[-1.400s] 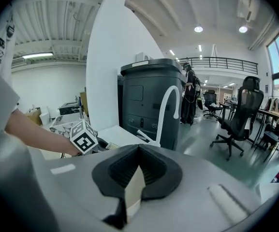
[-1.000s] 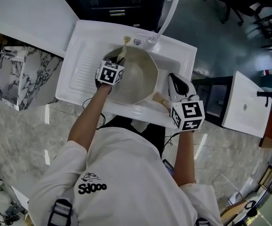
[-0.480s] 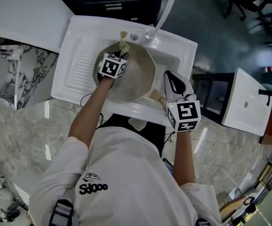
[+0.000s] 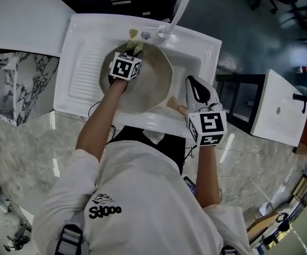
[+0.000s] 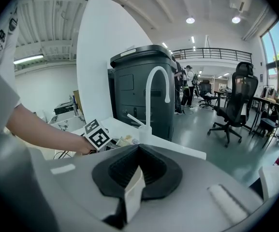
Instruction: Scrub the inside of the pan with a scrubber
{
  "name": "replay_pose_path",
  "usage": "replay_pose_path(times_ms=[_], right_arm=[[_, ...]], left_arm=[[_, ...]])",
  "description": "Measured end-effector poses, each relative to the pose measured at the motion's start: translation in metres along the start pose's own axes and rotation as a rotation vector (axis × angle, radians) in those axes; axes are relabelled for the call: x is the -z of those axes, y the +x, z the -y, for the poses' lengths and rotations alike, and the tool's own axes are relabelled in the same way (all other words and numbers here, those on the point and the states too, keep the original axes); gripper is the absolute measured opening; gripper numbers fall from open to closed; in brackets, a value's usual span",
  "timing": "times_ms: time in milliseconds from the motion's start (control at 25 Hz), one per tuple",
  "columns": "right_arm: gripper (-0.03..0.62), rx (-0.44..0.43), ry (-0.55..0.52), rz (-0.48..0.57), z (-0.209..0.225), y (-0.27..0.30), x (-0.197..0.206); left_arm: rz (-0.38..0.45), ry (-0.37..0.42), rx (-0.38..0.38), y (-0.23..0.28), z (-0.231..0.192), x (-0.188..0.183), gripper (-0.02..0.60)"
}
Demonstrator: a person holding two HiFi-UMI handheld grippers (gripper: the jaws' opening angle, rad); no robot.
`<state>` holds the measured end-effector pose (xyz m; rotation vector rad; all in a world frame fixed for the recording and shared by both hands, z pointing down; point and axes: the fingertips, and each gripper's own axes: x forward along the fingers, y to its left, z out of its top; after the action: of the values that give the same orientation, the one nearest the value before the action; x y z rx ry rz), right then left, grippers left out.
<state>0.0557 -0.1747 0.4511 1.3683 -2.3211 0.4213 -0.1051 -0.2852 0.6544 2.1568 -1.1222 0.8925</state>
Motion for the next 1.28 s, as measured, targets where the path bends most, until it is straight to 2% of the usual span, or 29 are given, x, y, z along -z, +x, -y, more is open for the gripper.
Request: replay_pose_path(times_ms=[280,680,1280], right_arm=[[0.009,0.003,0.014,-0.017,0.001,0.0,0.007],[0.009,0.026,0.022,-0.022,0.003,-0.006,0.008],[0.009,0.026,0.038,-0.028,0.002,-0.011,0.016]], left_arm=[[-0.009,0.003,0.028,0.006,0.008,0.0,0.067],[-0.021,0.016,0.111,0.018,0.037,0.0,0.067],[0.006,0.063,0.288,0.021,0.085,-0.007,0.069]])
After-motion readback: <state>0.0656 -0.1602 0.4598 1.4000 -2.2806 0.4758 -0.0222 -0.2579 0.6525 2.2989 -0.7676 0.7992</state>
